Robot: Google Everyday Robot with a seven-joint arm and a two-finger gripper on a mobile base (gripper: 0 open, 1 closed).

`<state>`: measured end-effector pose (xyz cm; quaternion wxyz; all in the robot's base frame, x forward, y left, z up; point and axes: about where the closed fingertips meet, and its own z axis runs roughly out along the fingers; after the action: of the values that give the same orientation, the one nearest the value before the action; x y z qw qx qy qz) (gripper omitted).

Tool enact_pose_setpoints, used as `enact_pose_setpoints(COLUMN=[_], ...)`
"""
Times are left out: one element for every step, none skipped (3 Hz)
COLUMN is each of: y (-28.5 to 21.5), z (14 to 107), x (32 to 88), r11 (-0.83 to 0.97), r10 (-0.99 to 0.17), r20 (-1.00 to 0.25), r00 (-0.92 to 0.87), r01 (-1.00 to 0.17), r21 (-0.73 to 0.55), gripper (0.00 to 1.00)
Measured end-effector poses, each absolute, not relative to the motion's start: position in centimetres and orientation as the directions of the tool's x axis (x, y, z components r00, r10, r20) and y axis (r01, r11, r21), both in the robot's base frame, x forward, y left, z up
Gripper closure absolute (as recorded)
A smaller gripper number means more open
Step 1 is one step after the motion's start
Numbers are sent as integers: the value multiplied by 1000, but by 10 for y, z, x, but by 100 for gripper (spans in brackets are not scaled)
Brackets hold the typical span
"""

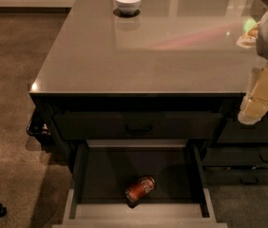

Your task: Pick coke can from middle drawer and place on counter

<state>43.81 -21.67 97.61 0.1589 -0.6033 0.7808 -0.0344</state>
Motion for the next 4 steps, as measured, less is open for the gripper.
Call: enact_pose_setpoints(y=[-217,-203,-163,-120], z=[976,936,866,775], x=[438,432,415,402], r11=[270,265,217,163], r10=[-953,-943,-907,-850], r20=[-207,-254,-385,-504], r00=[-221,-217,-170,-151], r01=[-931,-949,-973,-986], r21=[-245,-172,-81,20], gripper=[0,0,0,0])
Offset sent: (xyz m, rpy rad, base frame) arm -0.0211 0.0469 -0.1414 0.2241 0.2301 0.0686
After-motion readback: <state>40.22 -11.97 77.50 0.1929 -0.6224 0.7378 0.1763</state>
